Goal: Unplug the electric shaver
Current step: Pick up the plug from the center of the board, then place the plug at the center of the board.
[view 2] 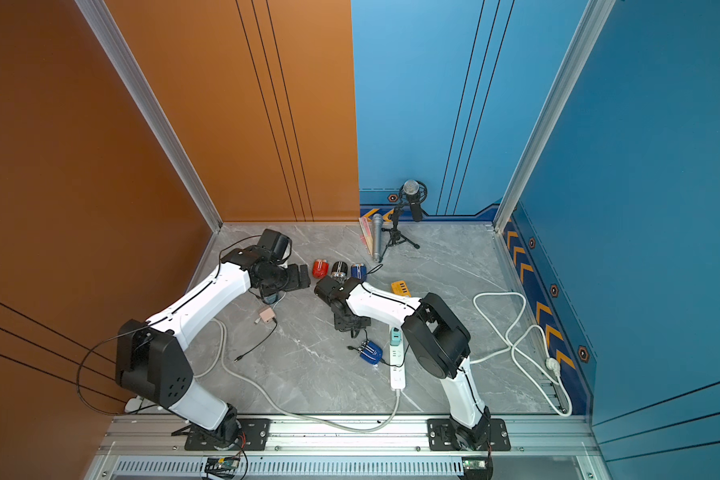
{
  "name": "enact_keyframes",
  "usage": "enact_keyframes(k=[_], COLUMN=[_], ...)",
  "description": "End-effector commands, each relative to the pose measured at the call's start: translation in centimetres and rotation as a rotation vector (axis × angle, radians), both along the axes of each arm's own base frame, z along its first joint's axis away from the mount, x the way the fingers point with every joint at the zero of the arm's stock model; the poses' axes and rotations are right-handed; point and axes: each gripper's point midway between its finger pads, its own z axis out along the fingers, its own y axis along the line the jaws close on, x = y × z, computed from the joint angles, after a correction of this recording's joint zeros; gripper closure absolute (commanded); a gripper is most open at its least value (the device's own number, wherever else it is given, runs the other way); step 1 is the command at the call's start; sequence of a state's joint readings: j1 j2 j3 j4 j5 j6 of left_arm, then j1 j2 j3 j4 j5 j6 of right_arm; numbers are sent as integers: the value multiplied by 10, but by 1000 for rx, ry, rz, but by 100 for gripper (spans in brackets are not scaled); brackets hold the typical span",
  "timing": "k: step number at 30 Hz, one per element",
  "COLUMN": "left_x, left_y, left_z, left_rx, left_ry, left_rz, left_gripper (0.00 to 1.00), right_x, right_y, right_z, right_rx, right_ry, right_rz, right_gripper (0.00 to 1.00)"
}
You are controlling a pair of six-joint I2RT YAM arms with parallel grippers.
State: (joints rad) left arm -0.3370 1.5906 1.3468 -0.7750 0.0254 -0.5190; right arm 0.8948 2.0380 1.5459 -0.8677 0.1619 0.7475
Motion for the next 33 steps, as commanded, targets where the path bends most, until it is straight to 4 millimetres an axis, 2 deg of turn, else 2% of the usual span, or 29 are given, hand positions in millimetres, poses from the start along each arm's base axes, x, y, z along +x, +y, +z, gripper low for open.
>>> enact_keyframes(k=[1,4,7,14,16,22,33], left_x=[-8,-10,-13,-25,-29,-40,-50], left_y=[8,22,38,82,90,101,115], left_z=[6,6,9,20,22,26,40], left_rx=[-20,-49,-71,-68,-69,-67,-77], left_ry=[0,9,6,-24,-29,-51,-105], left_rz=[-5,35,82,211,245,306,382], left_gripper=[1,1,1,0,0,0,0], right_x=[-14,-26,-31,-2,10,33,33], right_y=[12,49,84,161,174,190,200], right_z=[22,39,41,27,24,7,-22], right_rx=[-12,63,146,248,272,317,321], right_ry=[-20,-13,24,12,-4,2,37], right_rz=[104,237,312,426,426,401,396], right_gripper=[86,86,86,87,88,87,84])
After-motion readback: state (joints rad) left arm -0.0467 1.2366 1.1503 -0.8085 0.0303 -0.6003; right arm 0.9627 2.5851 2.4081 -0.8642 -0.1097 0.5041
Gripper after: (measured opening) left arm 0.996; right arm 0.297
